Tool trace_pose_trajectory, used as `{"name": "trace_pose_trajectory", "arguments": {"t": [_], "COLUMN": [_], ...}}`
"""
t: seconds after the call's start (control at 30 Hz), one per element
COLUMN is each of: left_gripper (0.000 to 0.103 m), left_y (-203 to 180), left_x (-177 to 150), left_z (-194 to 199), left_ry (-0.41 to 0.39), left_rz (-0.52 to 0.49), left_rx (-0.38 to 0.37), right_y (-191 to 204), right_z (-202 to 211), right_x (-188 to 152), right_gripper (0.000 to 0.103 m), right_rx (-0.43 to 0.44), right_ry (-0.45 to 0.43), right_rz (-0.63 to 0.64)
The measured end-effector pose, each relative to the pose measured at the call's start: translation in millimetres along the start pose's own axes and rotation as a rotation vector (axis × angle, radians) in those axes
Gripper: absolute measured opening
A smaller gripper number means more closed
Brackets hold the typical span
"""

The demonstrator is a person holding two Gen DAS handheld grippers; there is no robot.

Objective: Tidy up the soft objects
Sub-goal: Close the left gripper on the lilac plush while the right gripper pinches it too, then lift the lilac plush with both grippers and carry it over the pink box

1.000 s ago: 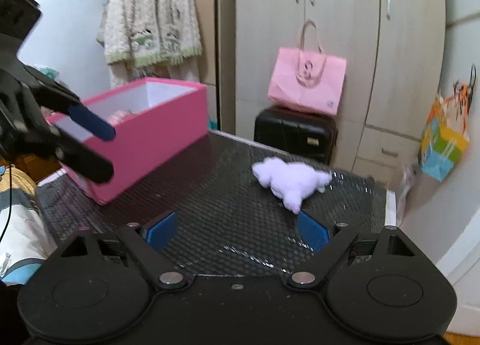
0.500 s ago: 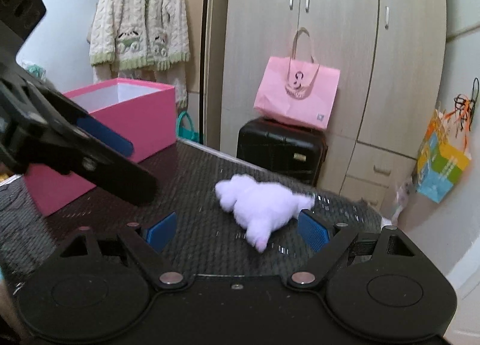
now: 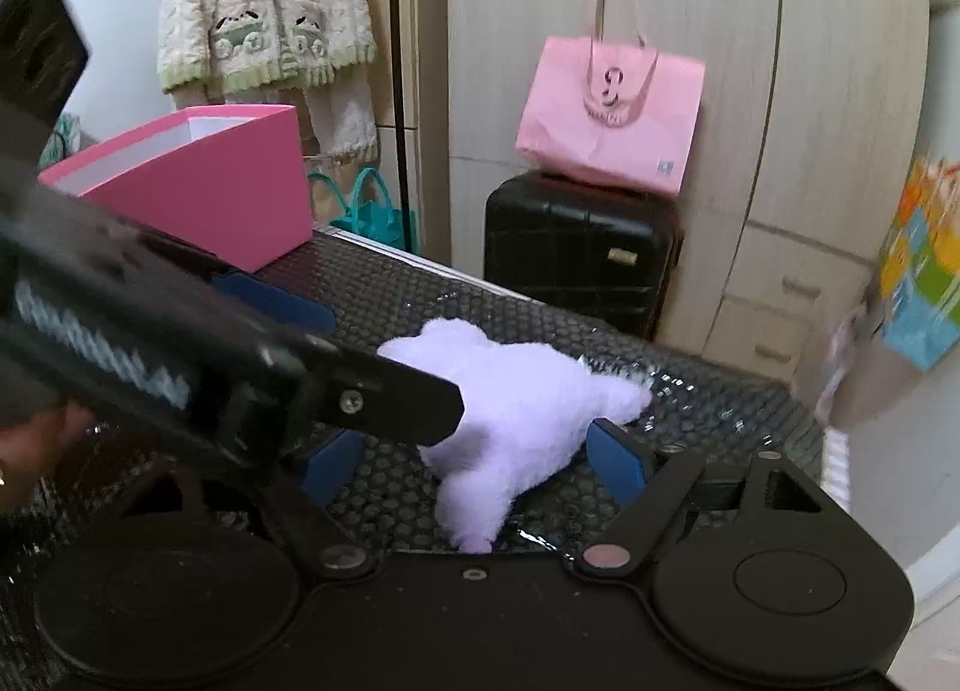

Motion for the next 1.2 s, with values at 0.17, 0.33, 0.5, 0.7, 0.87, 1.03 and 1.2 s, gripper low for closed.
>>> {"name": "trace_pose_trajectory", "arguments": {"t": [0.17, 0.33, 0.5, 0.7, 0.87, 1.03, 1.2], "left_gripper": [0.091, 0.091, 0.080, 0.072, 0.072, 0.072, 0.071], "left_y": [3, 14, 11, 6, 4, 3, -2], "left_x": [2, 1, -1, -3, -4, -9, -22], "left_z": [-17, -29, -35, -34, -27, -16, 1], "left_ry": [0.036, 0.039, 0.037, 0.036, 0.041, 0.067, 0.099], "left_rz": [0.049, 0.108, 0.110, 0.097, 0.094, 0.105, 0.095], "left_rx": [-0.043, -0.054, -0.085, -0.101, -0.100, -0.111, -0.116], "right_y": [-8, -11, -12, -10, -7, -1, 12], "right_z": [-11, -12, -15, -13, -8, 1, 14], "right_x": [-7, -11, -11, -11, -10, -13, -22], "right_gripper": [0.080, 0.074, 0.065, 0.061, 0.060, 0.060, 0.060], "right_rx": [-0.011, 0.001, -0.003, -0.024, -0.030, -0.020, -0.006], "right_ry": [0.001, -0.005, -0.009, -0.015, -0.013, -0.003, 0.017], "right_rz": [-0.013, -0.031, -0.014, -0.002, -0.003, -0.008, -0.037]}}
Point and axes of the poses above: each gripper's, at about its wrist camera, not at the fingertips, and z roughly against the way its jaws point, y to its left, x to its top, the point moved 9 cm from there along -z, roughly the way its jaws point, and after that the axes turned 8 degrees about y, right-handed, at the moved point
